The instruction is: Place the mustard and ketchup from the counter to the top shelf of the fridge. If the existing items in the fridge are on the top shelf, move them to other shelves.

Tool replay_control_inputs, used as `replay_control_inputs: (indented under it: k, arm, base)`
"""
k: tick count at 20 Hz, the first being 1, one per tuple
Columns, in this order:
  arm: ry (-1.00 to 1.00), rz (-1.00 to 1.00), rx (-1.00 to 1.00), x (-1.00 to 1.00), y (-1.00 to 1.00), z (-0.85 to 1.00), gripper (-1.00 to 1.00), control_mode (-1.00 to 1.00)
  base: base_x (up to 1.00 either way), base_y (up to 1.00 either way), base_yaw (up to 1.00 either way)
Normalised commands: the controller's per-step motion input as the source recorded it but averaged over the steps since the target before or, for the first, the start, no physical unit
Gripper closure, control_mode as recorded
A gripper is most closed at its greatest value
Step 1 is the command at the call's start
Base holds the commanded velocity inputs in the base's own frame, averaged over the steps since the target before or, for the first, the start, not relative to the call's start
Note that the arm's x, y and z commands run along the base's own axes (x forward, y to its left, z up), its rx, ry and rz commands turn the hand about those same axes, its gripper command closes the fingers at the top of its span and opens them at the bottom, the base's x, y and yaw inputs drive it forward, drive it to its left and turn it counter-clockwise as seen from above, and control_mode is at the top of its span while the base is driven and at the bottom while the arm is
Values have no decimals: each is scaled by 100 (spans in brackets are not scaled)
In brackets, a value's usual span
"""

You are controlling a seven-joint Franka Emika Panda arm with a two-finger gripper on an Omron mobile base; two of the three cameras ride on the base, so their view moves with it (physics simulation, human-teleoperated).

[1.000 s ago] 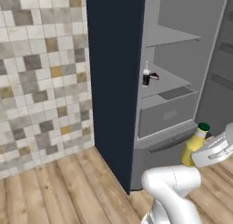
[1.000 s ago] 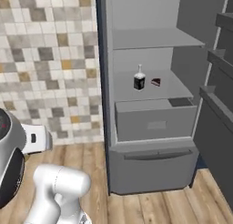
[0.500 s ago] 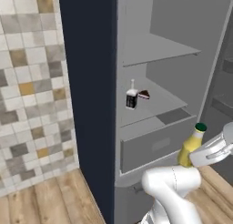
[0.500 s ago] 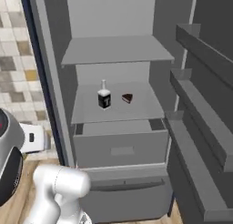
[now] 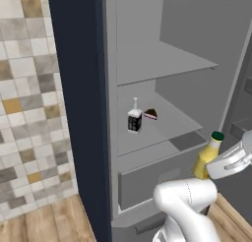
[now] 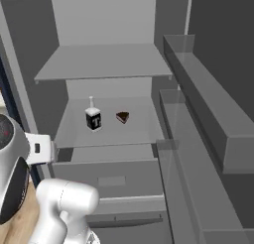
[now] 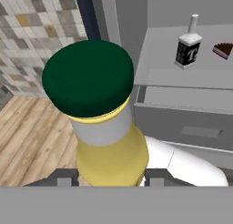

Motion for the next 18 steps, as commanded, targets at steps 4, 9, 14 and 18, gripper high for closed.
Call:
replay_control_inputs:
  k: [4,9,14,18]
  arm:
    - [0,0,0,0,0,0,100,100]
    - [-8,-13,3,21,-31,51,100,-100]
    - [-11,-20,0,57,-49,75,100,-100]
    - [-16,-18,0,76,-35,79,100,-100]
  base:
    - [6,-16,0]
    - [0,-4,-1]
    - [0,0,0]
    - [0,0,0]
